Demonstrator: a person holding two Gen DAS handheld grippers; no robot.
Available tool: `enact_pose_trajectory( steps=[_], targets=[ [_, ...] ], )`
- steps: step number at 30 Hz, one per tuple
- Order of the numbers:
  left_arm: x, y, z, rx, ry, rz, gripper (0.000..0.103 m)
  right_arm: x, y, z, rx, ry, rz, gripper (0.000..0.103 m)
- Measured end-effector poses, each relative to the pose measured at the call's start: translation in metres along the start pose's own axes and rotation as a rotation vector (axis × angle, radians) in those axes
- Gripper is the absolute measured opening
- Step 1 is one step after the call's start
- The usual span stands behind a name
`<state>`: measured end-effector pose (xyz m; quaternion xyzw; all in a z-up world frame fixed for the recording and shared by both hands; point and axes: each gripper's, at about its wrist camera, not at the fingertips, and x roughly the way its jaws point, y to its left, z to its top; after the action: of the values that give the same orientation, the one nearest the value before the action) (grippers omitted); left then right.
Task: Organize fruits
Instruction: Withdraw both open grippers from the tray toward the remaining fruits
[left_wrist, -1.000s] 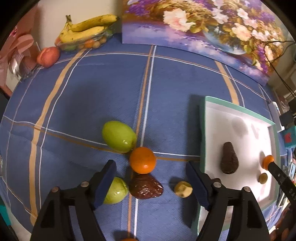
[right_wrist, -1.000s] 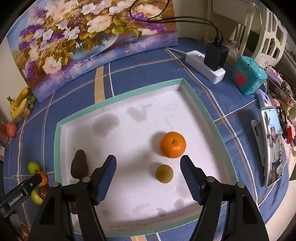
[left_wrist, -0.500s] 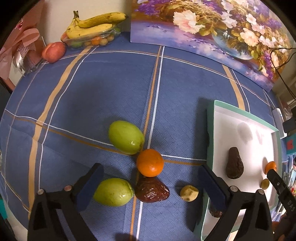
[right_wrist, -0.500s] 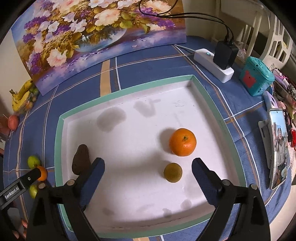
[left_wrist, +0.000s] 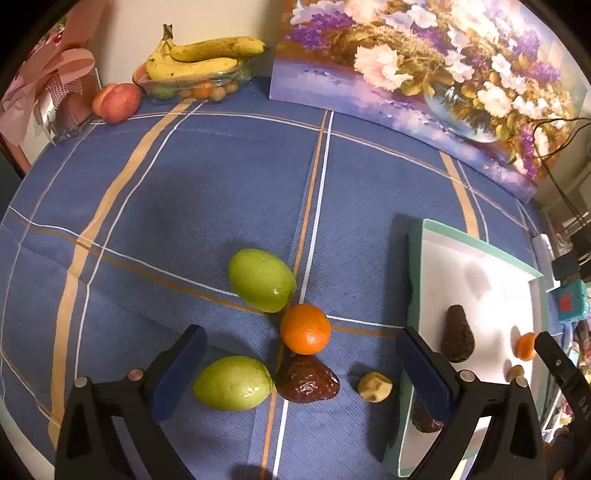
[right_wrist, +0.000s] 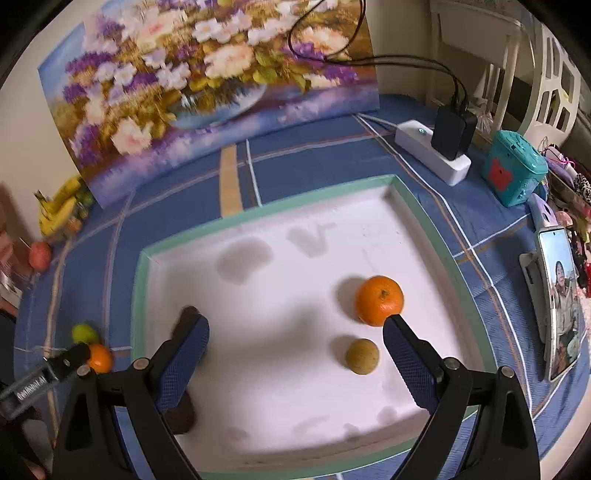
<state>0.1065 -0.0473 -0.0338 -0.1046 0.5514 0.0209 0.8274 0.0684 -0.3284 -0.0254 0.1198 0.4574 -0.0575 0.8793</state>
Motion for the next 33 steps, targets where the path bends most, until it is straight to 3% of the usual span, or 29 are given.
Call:
enact_pose_trajectory(
  steps=[6, 12, 20, 25, 30, 33],
  targets=[
    [-0.019, 0.006, 0.0, -0.013, -0.02, -0.068, 0.103, -0.007, 0.006, -0.001, 0.01, -0.018, 0.059, 0.095],
    [-0.05, 0.014, -0.006, 0.005, -0.099, -0.042, 0.103, -0.022, 0.02, -0.001, -0.034, -0.05, 0.065, 0.095],
    [-0.072, 0.032, -0.019, 0.009, -0.116, -0.064, 0.097, -0.048, 0.031, -0.003, -0.027, -0.103, 0.174, 0.095],
    [-0.069, 0.049, -0.026, -0.023, -0.084, -0.06, 0.09, -0.057, 0.049, -0.008, -0.049, -0.091, 0.271, 0.075],
    [-0.053, 0.072, -0.031, -0.132, -0.034, -0.07, 0.089, -0.053, 0.073, -0.017, -0.121, -0.047, 0.317, 0.06],
    [-0.042, 0.079, -0.031, -0.186, -0.008, -0.067, 0.089, -0.045, 0.089, -0.023, -0.171, 0.0, 0.332, 0.056]
  ],
)
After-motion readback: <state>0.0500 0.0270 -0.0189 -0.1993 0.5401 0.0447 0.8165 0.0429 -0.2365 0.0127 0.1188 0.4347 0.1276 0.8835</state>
